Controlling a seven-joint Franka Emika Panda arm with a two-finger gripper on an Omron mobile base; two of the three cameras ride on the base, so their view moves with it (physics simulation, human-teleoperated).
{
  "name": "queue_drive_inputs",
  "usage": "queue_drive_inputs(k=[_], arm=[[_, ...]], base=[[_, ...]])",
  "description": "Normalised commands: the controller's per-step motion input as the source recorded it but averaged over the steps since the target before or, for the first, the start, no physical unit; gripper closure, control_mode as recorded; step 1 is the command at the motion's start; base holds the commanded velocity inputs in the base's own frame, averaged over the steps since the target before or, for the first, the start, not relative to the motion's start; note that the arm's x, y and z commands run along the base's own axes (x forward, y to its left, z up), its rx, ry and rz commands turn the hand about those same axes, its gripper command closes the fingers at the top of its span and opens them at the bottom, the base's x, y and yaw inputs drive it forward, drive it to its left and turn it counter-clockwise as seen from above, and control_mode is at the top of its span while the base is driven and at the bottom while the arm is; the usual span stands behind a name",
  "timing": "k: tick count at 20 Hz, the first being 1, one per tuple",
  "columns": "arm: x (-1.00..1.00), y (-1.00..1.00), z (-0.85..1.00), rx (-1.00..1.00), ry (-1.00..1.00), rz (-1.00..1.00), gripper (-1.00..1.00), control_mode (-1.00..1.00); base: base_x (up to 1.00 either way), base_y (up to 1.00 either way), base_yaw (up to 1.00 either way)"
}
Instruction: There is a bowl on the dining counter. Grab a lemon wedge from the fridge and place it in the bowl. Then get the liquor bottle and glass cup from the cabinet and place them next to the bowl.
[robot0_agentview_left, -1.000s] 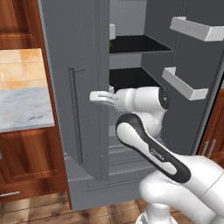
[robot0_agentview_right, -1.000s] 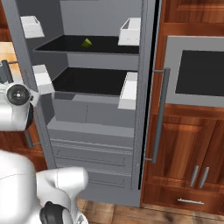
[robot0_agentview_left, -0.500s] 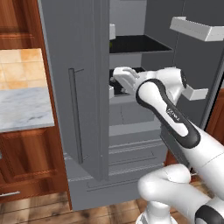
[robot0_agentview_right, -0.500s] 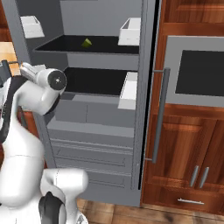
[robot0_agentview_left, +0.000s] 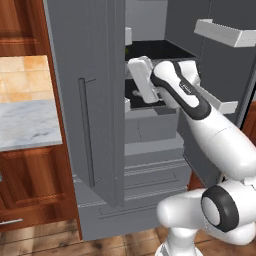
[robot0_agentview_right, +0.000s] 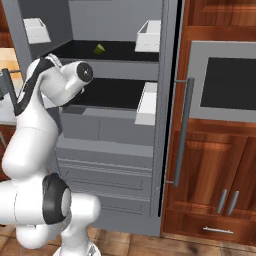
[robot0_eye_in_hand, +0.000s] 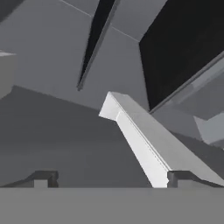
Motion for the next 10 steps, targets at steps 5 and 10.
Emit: queue_drive_inputs(k=[5, 10], arm=[[0.52, 0.59, 0.00, 0.12, 0.22, 0.02, -1.00, -1.00], [0.23, 0.74, 0.00, 0.08, 0.19, 0.08, -1.00, -1.00]], base=[[0.00, 0.00, 0.00], [0.00, 0.00, 0.00]])
